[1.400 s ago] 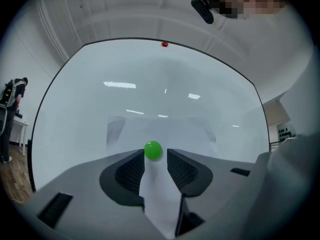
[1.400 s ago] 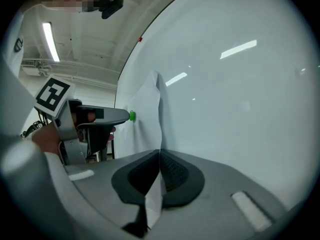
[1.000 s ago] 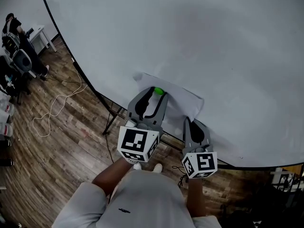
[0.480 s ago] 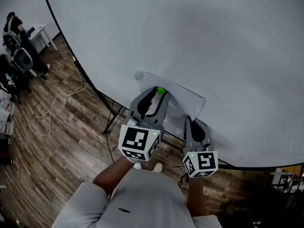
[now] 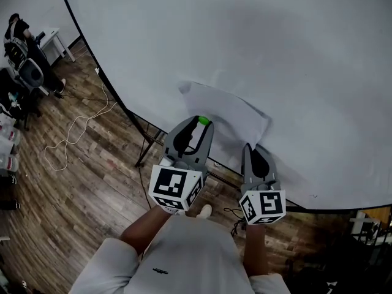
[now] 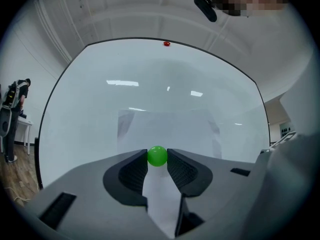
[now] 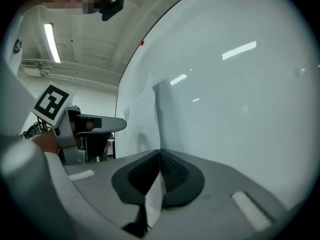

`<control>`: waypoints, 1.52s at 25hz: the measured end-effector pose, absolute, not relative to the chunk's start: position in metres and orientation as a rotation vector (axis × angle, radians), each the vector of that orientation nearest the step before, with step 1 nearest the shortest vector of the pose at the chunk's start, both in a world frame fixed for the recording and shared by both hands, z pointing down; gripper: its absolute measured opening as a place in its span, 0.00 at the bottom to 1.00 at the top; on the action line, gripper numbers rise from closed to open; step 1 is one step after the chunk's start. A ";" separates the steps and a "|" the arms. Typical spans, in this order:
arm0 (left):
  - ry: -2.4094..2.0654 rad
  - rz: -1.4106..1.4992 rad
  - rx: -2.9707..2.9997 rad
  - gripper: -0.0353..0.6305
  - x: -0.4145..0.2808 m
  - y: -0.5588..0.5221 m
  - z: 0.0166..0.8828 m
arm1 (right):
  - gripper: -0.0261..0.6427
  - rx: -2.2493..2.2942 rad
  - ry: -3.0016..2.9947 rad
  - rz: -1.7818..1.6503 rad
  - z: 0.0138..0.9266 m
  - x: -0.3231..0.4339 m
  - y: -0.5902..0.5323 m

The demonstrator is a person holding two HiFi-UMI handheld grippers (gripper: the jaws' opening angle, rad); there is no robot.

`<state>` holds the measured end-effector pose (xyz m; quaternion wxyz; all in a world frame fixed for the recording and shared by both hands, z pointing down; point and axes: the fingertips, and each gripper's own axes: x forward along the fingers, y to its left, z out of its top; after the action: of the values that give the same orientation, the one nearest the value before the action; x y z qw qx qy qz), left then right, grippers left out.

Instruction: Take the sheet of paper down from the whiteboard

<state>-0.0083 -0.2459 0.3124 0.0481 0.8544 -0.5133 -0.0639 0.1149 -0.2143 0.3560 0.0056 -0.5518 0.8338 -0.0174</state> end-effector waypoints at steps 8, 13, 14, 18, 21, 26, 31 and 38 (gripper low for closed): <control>-1.582 -0.172 2.546 0.24 -0.042 -0.212 0.334 | 0.05 -1.728 2.596 -0.059 0.354 0.105 -0.183; -1.584 -0.171 2.531 0.24 -0.054 -0.191 0.340 | 0.05 -1.753 2.564 -0.059 0.351 0.110 -0.161; -1.583 -0.170 2.530 0.24 -0.057 -0.187 0.341 | 0.05 -1.760 2.554 -0.060 0.350 0.110 -0.157; -1.576 -0.165 2.532 0.24 -0.071 -0.175 0.345 | 0.05 -1.788 2.511 -0.067 0.349 0.110 -0.143; -1.572 -0.157 2.537 0.24 -0.079 -0.167 0.350 | 0.05 -1.804 2.492 -0.062 0.353 0.112 -0.132; -1.558 -0.131 2.541 0.24 -0.092 -0.151 0.356 | 0.05 -1.814 2.491 -0.082 0.363 0.109 -0.109; -1.539 -0.127 2.527 0.24 -0.098 -0.146 0.365 | 0.05 -1.824 2.496 -0.084 0.369 0.104 -0.099; -1.519 -0.147 2.560 0.24 -0.092 -0.142 0.357 | 0.05 -1.844 2.456 -0.034 0.359 0.109 -0.099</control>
<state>-0.0919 -0.1417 0.3566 0.0806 0.8562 -0.5080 -0.0493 0.1088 -0.0989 0.3591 0.0350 -0.6001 0.7991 -0.0111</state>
